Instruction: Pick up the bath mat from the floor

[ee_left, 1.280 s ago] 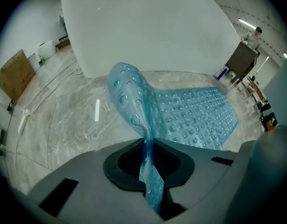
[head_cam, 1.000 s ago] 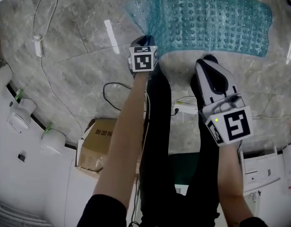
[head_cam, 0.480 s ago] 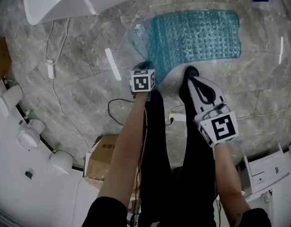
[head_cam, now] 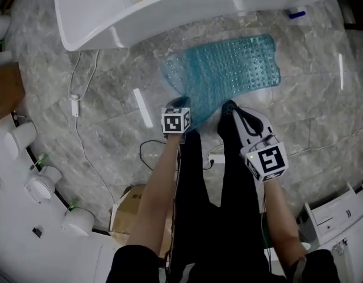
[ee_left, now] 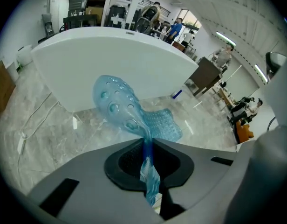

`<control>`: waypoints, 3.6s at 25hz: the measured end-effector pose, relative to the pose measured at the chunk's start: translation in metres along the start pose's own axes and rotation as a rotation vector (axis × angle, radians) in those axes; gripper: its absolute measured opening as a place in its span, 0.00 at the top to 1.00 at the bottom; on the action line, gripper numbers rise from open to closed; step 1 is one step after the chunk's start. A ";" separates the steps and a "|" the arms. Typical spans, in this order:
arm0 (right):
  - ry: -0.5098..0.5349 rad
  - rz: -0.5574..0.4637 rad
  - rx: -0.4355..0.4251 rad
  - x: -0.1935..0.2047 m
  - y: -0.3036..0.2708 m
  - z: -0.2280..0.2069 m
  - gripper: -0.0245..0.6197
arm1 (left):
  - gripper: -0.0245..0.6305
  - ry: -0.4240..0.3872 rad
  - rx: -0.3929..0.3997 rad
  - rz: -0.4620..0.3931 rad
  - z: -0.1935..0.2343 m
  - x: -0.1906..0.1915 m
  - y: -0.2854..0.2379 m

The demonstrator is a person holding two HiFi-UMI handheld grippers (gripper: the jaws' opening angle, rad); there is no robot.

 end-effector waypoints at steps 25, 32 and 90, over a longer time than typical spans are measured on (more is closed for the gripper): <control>0.138 -0.217 0.117 -0.160 0.096 0.098 0.94 | 0.90 -0.119 0.145 -0.398 0.003 -0.072 0.306; 0.193 -0.298 0.089 -0.194 0.096 0.139 0.94 | 0.90 -0.147 0.139 -0.546 0.018 -0.088 0.380; 0.511 -0.526 -0.113 -0.386 0.088 0.306 0.94 | 0.89 -0.247 -0.198 -1.198 0.131 -0.151 0.694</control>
Point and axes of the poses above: the fingertips, and each gripper's own axes: y backward along the fingers, z to its left, x out of its underside, the point moved 5 cm from there along y, backward along the fingers, and after that the axes turned 9 degrees about -x, right-handed, at the moved point
